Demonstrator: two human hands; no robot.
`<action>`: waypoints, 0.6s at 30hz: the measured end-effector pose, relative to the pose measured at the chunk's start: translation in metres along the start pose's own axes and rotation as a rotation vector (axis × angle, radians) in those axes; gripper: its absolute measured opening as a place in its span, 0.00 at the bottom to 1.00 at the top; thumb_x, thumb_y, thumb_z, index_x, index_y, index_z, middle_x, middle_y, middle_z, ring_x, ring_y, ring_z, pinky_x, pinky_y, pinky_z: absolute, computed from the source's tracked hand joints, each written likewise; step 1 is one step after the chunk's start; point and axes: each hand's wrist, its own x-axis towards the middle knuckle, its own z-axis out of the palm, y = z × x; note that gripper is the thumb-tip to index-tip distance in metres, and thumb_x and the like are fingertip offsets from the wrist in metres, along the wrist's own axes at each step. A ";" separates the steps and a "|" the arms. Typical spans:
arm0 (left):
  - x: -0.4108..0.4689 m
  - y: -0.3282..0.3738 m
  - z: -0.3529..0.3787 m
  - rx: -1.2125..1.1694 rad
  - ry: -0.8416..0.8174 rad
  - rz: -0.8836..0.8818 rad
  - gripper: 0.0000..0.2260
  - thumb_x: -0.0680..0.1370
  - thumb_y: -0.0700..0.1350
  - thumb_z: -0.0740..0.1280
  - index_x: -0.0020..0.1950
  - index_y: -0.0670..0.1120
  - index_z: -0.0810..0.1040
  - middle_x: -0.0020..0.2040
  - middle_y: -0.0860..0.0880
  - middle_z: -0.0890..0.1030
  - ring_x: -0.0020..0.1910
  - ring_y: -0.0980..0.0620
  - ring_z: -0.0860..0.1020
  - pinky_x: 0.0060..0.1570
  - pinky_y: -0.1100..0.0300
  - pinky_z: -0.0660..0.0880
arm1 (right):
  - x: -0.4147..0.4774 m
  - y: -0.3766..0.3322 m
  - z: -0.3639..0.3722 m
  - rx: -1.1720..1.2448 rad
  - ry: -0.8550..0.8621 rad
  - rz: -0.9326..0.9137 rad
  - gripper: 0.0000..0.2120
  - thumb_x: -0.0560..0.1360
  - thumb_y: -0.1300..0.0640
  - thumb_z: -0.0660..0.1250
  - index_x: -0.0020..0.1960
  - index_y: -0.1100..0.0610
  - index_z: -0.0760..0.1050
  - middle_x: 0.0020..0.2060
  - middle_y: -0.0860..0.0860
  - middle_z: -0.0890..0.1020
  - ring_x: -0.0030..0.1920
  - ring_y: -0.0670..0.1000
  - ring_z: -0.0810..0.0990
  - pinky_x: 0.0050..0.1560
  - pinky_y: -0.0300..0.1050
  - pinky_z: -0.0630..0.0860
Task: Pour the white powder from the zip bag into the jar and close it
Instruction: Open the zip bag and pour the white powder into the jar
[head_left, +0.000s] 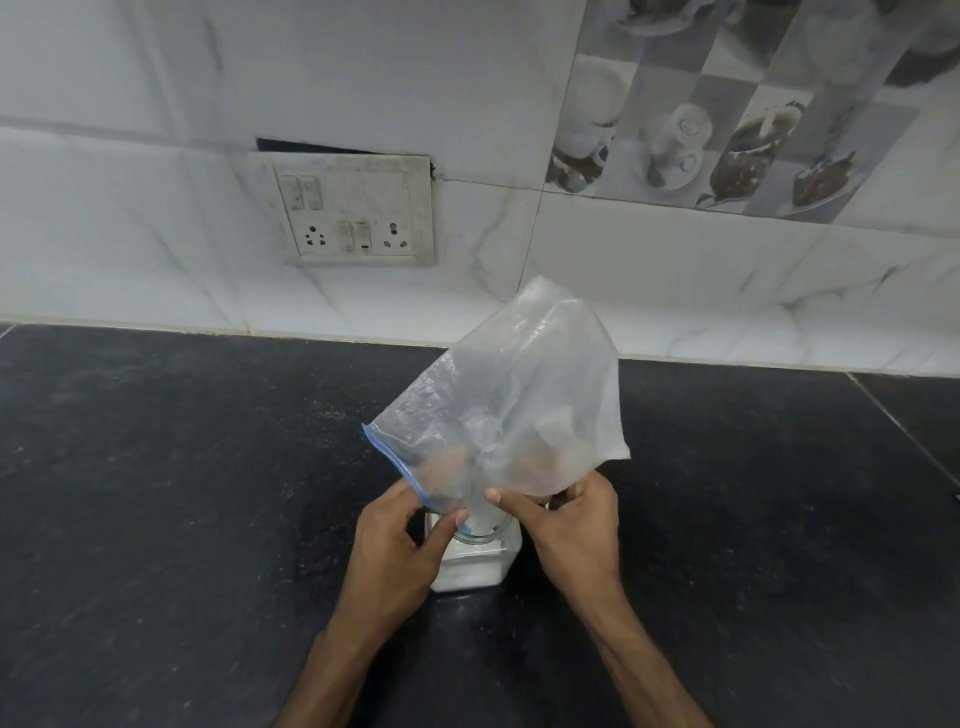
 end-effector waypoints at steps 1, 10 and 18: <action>0.000 -0.001 0.000 0.008 0.005 -0.009 0.15 0.71 0.36 0.76 0.51 0.53 0.82 0.54 0.70 0.80 0.53 0.66 0.80 0.51 0.71 0.76 | 0.000 0.000 0.001 -0.013 -0.001 -0.005 0.12 0.63 0.60 0.82 0.43 0.53 0.82 0.38 0.45 0.87 0.40 0.44 0.86 0.43 0.47 0.84; -0.001 -0.003 0.001 0.001 0.015 -0.008 0.15 0.71 0.36 0.76 0.55 0.50 0.83 0.52 0.66 0.81 0.52 0.64 0.81 0.51 0.68 0.77 | 0.000 0.002 -0.002 0.006 0.035 -0.016 0.14 0.61 0.62 0.83 0.42 0.52 0.82 0.39 0.43 0.87 0.41 0.42 0.86 0.44 0.44 0.83; 0.000 -0.002 0.001 0.031 0.018 -0.004 0.11 0.71 0.38 0.77 0.49 0.50 0.84 0.51 0.68 0.81 0.53 0.65 0.81 0.52 0.66 0.78 | 0.010 -0.021 -0.042 0.213 -0.015 -0.014 0.23 0.61 0.65 0.78 0.53 0.55 0.77 0.44 0.48 0.87 0.45 0.46 0.86 0.45 0.41 0.82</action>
